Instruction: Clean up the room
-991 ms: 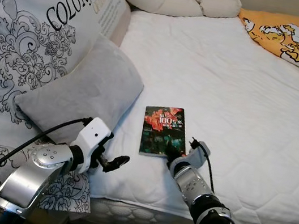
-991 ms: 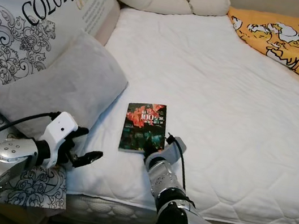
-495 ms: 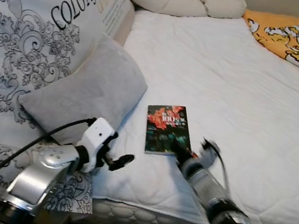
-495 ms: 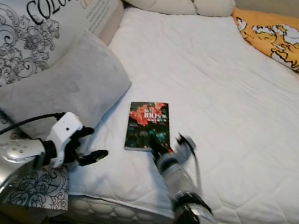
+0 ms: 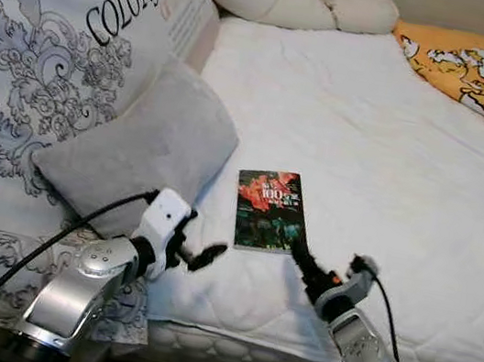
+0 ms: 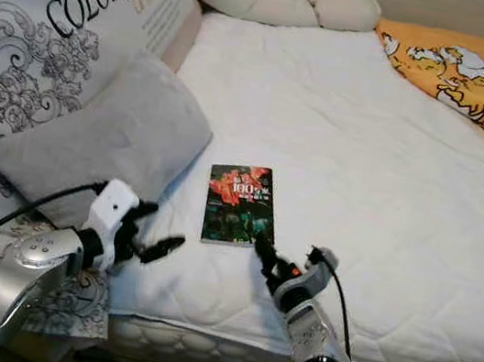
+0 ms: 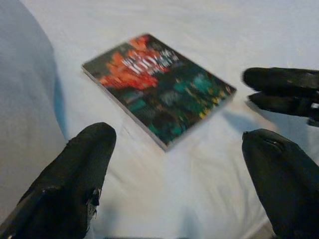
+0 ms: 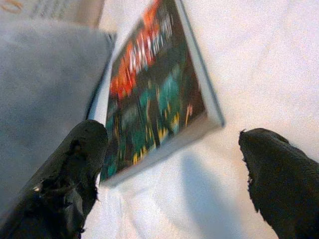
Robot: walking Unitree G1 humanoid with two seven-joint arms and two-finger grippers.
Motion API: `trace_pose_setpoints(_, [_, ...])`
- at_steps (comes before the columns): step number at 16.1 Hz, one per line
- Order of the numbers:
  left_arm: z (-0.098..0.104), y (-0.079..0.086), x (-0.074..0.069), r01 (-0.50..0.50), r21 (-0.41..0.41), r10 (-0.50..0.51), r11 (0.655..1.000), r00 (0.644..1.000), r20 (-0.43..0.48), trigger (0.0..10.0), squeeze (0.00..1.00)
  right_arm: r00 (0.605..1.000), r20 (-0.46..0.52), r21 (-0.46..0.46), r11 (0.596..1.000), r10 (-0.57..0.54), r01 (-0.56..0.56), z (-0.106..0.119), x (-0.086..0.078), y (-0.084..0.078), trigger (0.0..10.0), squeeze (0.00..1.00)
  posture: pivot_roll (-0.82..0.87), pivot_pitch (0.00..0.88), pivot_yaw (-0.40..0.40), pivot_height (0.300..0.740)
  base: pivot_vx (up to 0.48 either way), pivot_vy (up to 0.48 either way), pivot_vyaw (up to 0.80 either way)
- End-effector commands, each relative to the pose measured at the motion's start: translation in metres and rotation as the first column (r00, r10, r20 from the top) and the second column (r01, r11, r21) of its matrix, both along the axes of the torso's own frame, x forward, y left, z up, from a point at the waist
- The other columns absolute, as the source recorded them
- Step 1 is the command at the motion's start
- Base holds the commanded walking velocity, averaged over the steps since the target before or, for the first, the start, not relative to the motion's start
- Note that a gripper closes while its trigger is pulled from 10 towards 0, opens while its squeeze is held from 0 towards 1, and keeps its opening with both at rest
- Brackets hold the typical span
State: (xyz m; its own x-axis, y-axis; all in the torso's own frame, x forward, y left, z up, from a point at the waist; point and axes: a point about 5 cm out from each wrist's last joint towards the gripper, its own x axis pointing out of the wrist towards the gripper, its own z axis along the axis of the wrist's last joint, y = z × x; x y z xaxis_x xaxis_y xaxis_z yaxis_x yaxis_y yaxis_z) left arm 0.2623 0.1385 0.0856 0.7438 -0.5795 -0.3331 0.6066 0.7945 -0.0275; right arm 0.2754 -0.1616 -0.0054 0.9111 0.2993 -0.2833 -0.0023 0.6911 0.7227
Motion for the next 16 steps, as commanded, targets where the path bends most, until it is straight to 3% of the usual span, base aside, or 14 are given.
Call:
trace_pose_setpoints(1, [0.010, 0.008, 0.006, -0.128, -0.052, 0.131, 0.990, 0.989, 0.072, 10.0, 0.00, 0.989, 0.140, -0.101, 0.993, -0.041, 0.055, 0.019, 0.006, -0.010, 10.0, 1.00, 0.06, 0.000, 0.020, 0.740, 0.000, 0.000, 0.00])
trace_pose_setpoints(3, [0.013, 0.015, 0.010, -0.249, -0.082, 0.257, 0.965, 0.961, 0.105, 10.0, 0.00, 0.961, 0.274, -0.230, 0.966, -0.050, 0.115, 0.042, 0.010, -0.018, 10.0, 1.00, 0.05, 0.000, 0.024, 0.740, 0.000, 0.000, 0.00])
trace_pose_setpoints(4, [0.015, 0.022, 0.011, -0.303, -0.084, 0.312, 0.949, 0.941, 0.132, 10.0, 0.00, 0.943, 0.332, -0.343, 0.930, -0.008, 0.128, 0.057, 0.011, -0.017, 10.0, 1.00, 0.06, 0.000, 0.020, 0.740, 0.000, 0.000, 0.00])
trace_pose_setpoints(8, [0.019, 0.031, 0.014, -0.368, -0.063, 0.374, 0.928, 0.911, 0.173, 10.0, 0.00, 0.895, 0.446, -0.528, 0.798, -0.030, 0.290, 0.081, 0.013, -0.018, 10.0, 1.00, 0.05, 0.000, 0.010, 0.740, 0.000, -0.099, 0.00])
trace_pose_setpoints(11, [0.017, 0.025, 0.017, -0.353, -0.053, 0.357, 0.934, 0.916, 0.182, 10.0, 0.00, 0.884, 0.456, -0.496, 0.794, -0.107, 0.352, 0.089, 0.009, -0.009, 10.0, 1.00, 0.02, 0.000, 0.037, 0.740, 0.000, -0.436, 0.00])
trace_pose_setpoints(12, [0.016, 0.024, 0.016, -0.347, -0.046, 0.350, 0.937, 0.919, 0.184, 10.0, 0.00, 0.894, 0.429, -0.463, 0.818, -0.130, 0.341, 0.087, 0.010, -0.008, 10.0, 1.00, 0.02, 0.000, 0.036, 0.740, 0.000, -0.439, 0.00])
trace_pose_setpoints(16, [0.021, 0.032, 0.021, -0.391, -0.036, 0.389, 0.920, 0.897, 0.211, 10.0, 0.00, 0.912, 0.409, -0.532, 0.801, -0.042, 0.275, 0.091, 0.011, 0.001, 10.0, 1.00, 0.04, 0.000, 0.025, 0.740, 0.000, -0.439, 0.00])
